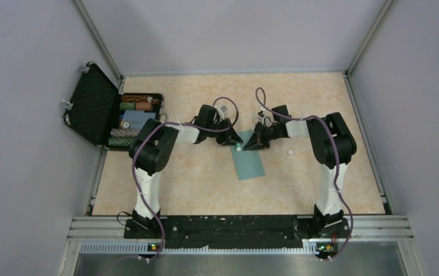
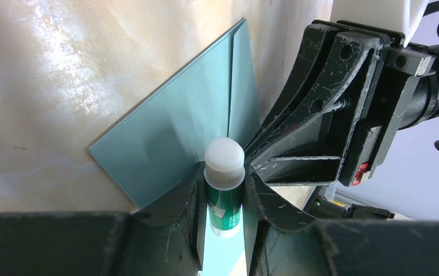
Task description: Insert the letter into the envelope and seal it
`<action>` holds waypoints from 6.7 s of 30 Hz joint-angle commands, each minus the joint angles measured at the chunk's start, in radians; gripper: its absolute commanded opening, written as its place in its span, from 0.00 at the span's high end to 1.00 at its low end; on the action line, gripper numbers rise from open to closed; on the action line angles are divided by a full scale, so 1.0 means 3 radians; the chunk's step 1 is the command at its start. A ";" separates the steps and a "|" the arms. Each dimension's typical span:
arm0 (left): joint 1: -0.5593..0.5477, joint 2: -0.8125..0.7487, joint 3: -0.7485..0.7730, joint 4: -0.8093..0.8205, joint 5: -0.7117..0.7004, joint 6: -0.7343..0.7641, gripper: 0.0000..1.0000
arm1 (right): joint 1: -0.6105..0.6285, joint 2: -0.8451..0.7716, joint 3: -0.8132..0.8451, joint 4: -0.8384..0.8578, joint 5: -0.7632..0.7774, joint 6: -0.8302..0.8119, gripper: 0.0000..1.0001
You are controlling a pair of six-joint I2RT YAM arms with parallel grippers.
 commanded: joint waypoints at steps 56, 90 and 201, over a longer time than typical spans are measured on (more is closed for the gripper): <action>-0.0043 0.0012 0.0006 -0.0476 -0.0359 0.0287 1.00 | -0.0146 -0.0256 -0.0602 0.0047 -0.0233 -0.0159 1.00; -0.0085 0.0096 0.0054 -0.0466 -0.0314 0.0242 1.00 | -0.0225 -0.0230 -0.0473 -0.0129 -0.0158 -0.0242 1.00; 0.0143 -0.2275 0.1636 -0.0308 0.0688 0.0683 1.00 | 0.0634 -0.2283 0.1339 0.0296 -0.0372 -0.0766 0.34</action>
